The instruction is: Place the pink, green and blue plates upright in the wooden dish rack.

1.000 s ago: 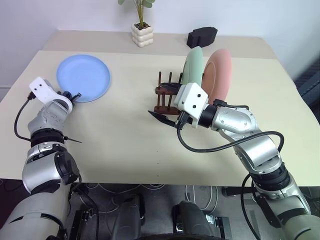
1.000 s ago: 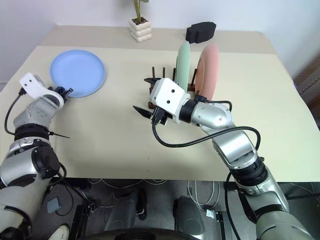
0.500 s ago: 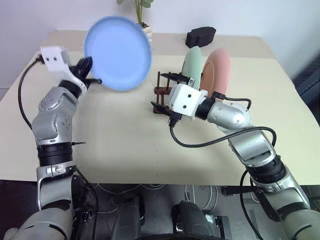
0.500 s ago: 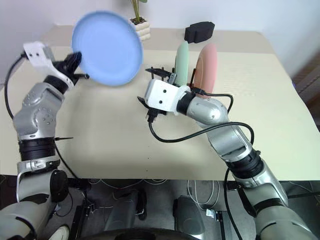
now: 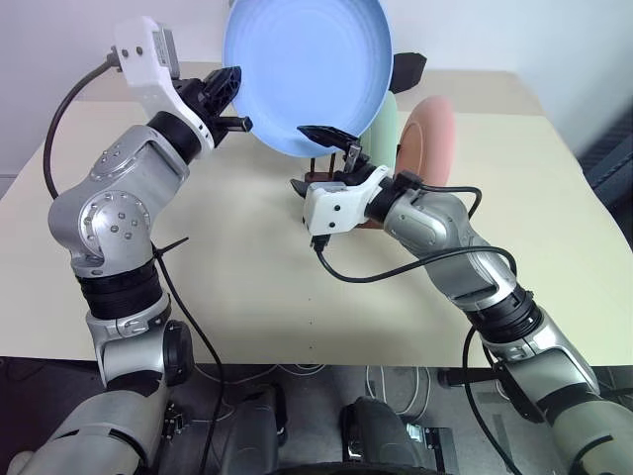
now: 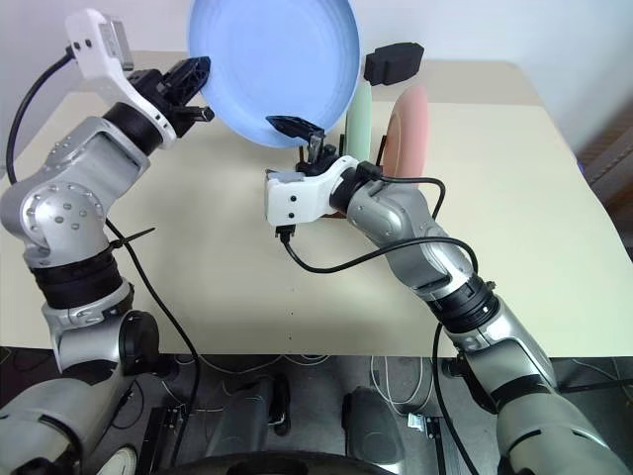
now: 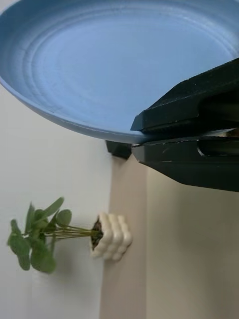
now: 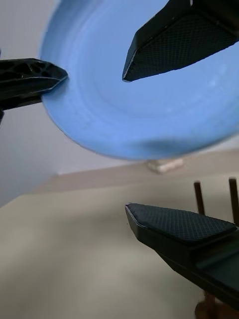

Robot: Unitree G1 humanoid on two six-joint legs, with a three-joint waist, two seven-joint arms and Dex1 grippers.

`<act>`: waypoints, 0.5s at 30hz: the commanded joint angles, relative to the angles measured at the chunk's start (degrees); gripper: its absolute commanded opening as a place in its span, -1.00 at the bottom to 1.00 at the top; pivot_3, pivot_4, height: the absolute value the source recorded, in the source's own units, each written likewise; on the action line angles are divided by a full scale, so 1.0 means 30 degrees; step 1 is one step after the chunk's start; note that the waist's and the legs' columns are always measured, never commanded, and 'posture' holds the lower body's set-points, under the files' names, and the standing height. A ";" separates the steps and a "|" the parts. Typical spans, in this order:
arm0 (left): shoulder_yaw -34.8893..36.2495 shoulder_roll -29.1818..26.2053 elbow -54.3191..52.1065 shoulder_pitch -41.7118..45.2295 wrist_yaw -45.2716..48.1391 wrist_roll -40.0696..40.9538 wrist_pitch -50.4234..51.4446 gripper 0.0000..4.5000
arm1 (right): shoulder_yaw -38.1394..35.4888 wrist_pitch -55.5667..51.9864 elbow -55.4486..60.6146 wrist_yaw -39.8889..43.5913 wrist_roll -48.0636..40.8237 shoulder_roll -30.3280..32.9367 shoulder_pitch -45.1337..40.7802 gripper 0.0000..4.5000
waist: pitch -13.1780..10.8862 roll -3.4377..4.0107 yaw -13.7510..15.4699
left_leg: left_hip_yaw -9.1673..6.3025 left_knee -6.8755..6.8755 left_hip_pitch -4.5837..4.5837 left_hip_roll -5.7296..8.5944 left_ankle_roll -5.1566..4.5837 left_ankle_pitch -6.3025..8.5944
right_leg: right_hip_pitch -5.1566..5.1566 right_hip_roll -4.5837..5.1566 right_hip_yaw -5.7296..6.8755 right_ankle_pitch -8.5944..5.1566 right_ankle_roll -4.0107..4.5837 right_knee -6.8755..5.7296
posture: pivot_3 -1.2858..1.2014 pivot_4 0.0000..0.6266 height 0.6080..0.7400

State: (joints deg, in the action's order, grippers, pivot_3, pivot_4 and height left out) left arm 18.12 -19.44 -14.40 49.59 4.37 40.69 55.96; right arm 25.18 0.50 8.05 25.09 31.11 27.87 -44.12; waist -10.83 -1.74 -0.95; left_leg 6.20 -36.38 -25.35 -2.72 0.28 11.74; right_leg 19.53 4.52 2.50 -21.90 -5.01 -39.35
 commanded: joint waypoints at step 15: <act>0.1623 0.0263 -0.0690 -0.0048 -0.0728 0.2635 0.0362 -1.00 | -0.0747 0.1150 -0.0435 0.0051 0.1763 -0.0183 -0.0320 -0.95 | 0.0000 0.0000 0.0018 | -0.0009 -0.0013 0.0000 0.0003 0.0001 -0.0001 | -0.0009 -0.0001 0.0001 0.0000 0.0000 0.0001 | 0.03 -0.52 0.88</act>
State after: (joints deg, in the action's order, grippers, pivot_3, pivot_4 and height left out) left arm 21.20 -18.48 -15.12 49.04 2.22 47.24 58.73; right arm 24.68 3.48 5.71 25.34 36.31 27.66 -44.13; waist -10.83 -1.74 -0.89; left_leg 6.17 -36.42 -25.35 -2.71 0.28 11.74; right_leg 19.49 4.51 2.50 -21.90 -5.01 -39.35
